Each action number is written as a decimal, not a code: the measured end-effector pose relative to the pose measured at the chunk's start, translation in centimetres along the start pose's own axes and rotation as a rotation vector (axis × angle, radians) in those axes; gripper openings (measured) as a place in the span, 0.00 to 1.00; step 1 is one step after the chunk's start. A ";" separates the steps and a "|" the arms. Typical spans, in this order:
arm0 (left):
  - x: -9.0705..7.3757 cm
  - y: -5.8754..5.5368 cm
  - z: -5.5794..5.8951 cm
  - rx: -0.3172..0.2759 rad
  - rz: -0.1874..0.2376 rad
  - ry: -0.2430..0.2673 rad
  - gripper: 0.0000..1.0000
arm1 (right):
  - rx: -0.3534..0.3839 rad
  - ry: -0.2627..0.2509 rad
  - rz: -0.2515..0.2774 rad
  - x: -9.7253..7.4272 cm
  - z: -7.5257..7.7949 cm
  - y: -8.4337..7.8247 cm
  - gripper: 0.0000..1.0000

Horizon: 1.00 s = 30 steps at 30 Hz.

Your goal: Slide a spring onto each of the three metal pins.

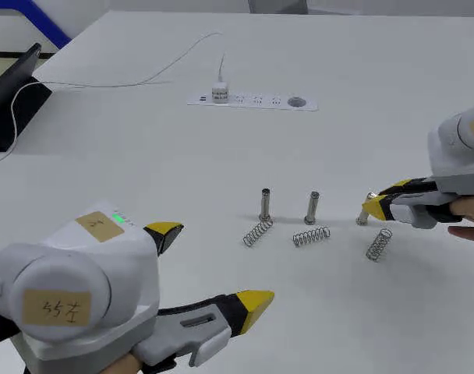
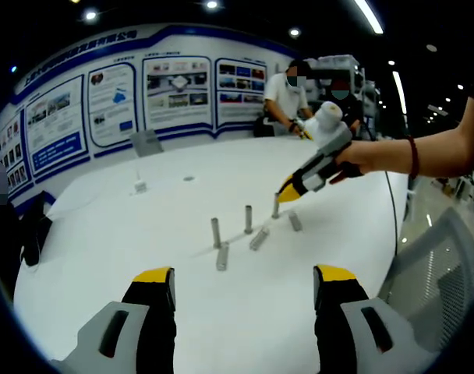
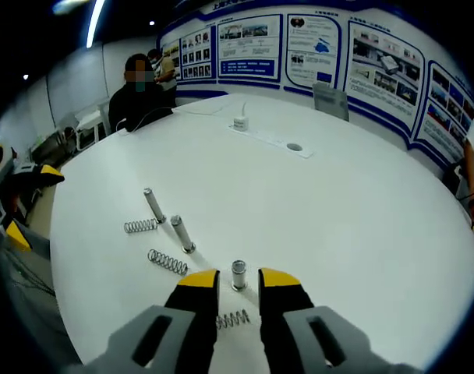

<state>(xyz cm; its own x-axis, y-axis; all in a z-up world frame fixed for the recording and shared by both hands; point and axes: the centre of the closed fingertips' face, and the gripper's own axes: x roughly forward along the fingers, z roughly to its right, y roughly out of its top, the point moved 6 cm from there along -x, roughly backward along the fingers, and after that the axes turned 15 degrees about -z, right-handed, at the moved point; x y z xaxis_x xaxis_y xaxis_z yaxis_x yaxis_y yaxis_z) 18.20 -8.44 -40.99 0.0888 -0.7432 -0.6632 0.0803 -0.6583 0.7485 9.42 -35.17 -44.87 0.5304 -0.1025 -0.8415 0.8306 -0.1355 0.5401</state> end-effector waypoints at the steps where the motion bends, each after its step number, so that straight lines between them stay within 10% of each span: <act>1: -0.1 0.2 0.0 0.002 0.007 -0.002 0.72 | 0.016 0.014 0.015 -0.2 -0.1 0.0 0.23; 30: 4.8 1.4 -2.4 0.074 -0.071 -0.002 0.59 | 0.027 0.111 0.246 -4.3 -2.7 -0.5 0.55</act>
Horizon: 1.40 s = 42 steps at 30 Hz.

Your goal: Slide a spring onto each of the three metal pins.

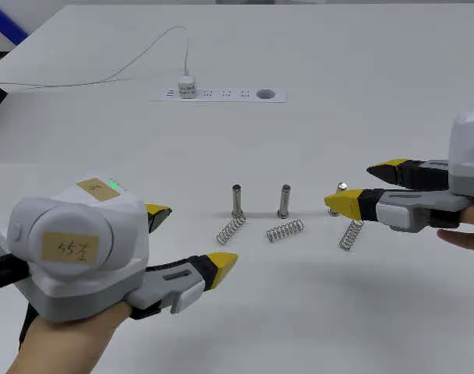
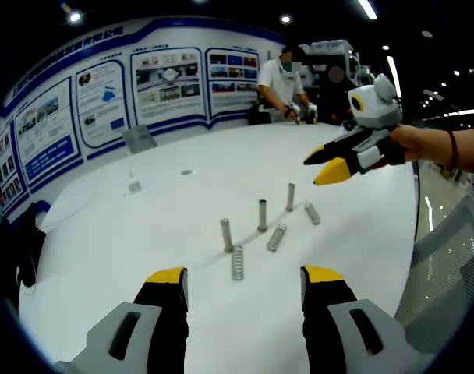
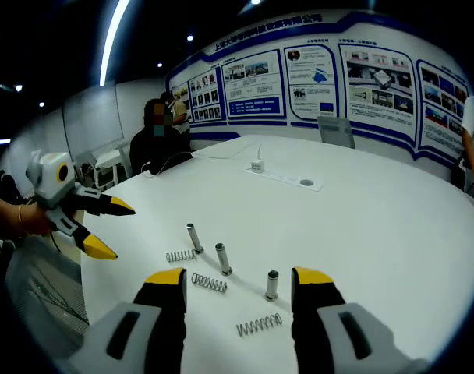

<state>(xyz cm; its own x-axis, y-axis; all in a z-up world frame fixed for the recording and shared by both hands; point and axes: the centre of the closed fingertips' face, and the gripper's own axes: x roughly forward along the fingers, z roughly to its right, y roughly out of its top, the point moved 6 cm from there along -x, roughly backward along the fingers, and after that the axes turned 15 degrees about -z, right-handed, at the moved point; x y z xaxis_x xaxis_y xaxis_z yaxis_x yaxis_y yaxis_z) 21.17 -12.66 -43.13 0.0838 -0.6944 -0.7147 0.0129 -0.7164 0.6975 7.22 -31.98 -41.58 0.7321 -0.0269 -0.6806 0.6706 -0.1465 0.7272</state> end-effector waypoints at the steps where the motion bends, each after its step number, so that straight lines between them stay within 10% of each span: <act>1: 0.2 0.0 -0.1 0.008 -0.003 0.002 0.58 | 0.003 0.003 0.004 0.0 -0.1 -0.1 0.56; 42: 8.8 -1.2 -1.1 0.130 -0.150 -0.040 0.18 | 0.095 0.018 0.066 -1.3 -1.8 -3.7 0.64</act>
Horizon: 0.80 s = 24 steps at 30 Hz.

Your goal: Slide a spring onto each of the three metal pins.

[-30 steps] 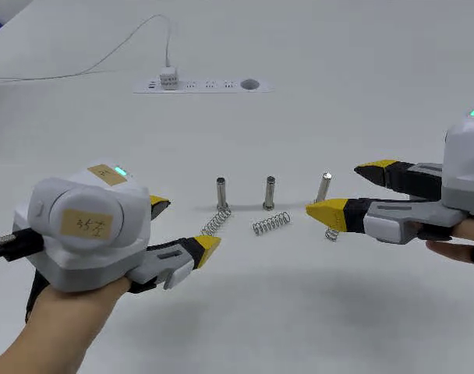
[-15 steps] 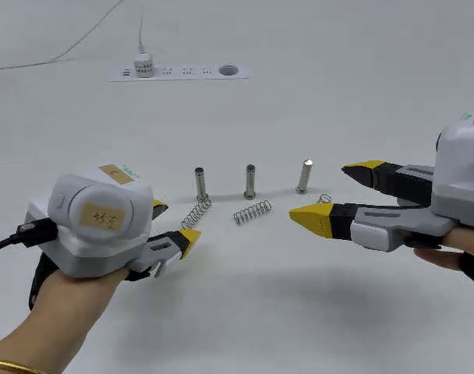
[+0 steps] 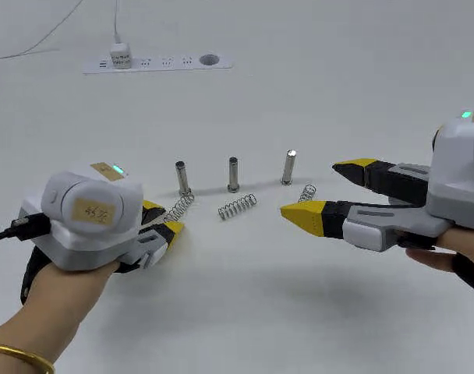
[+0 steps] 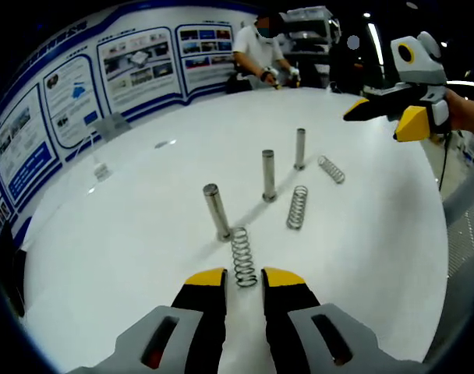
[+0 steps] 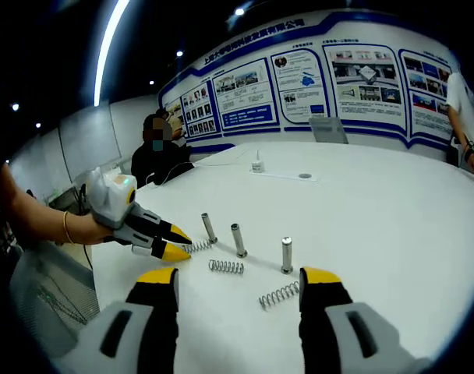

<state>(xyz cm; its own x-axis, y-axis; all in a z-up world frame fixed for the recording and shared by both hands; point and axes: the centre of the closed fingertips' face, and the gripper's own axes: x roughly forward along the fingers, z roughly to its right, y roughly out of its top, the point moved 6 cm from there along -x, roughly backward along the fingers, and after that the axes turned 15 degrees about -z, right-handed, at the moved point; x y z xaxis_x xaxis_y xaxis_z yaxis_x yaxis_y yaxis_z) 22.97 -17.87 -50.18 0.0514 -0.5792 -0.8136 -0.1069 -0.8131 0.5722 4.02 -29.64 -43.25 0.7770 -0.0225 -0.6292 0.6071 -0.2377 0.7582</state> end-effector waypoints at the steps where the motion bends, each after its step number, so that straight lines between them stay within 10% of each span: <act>1: 0.1 0.0 0.0 -0.003 0.000 -0.002 0.17 | 0.007 -0.002 0.004 0.0 0.0 0.0 0.64; 24: -0.8 -0.1 0.7 -0.067 0.012 -0.042 0.10 | 0.094 0.012 0.014 -0.3 -0.1 -0.5 0.59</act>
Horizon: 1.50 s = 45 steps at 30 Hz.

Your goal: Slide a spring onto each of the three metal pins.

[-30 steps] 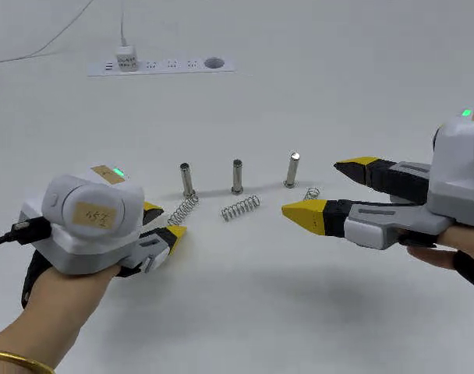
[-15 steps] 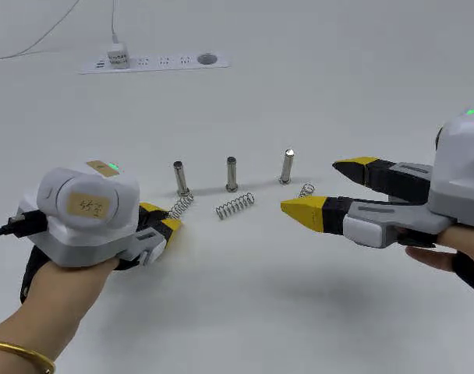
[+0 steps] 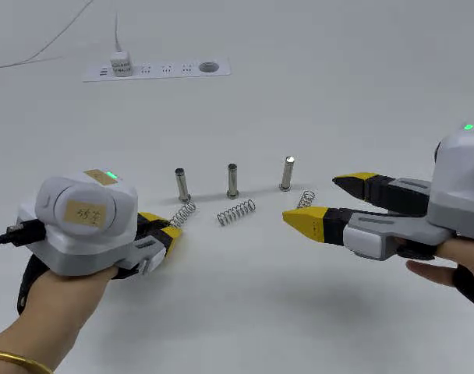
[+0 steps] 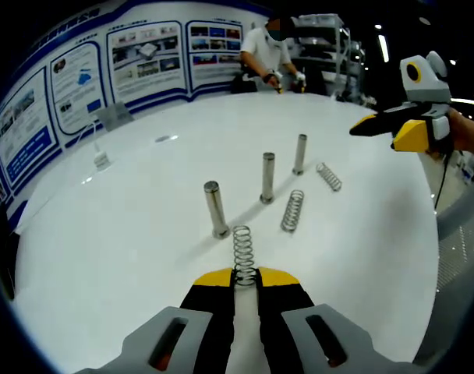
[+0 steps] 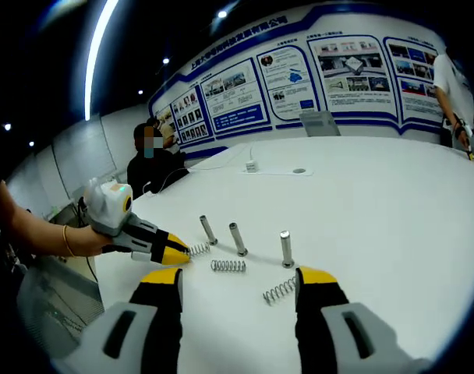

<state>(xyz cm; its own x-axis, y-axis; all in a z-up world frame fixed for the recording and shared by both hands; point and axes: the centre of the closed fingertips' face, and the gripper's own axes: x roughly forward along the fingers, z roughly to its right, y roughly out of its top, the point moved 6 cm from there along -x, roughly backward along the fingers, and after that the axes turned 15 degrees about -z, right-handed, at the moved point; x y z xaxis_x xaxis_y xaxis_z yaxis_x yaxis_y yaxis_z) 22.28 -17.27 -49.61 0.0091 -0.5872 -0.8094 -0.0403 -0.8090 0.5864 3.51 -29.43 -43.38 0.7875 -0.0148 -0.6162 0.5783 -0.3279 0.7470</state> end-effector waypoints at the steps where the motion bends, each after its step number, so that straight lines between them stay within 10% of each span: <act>1: -0.2 0.1 0.1 -0.001 0.007 -0.001 0.10 | 0.002 0.000 0.004 0.0 0.0 0.1 0.59; 19: -4.8 1.7 2.0 -0.060 0.201 -0.063 0.10 | 0.032 0.105 0.069 0.5 -2.4 2.9 0.54; 45: -8.3 2.8 4.7 -0.130 0.427 -0.209 0.10 | 0.201 0.404 0.089 3.2 -7.3 5.1 0.29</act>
<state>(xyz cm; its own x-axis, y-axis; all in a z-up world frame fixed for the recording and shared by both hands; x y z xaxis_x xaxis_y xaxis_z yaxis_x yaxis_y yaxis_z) 17.38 -14.56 -41.41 -0.1822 -0.8596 -0.4773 0.1288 -0.5021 0.8552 10.47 -24.26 -39.73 0.8750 0.3055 -0.3755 0.4836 -0.5196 0.7044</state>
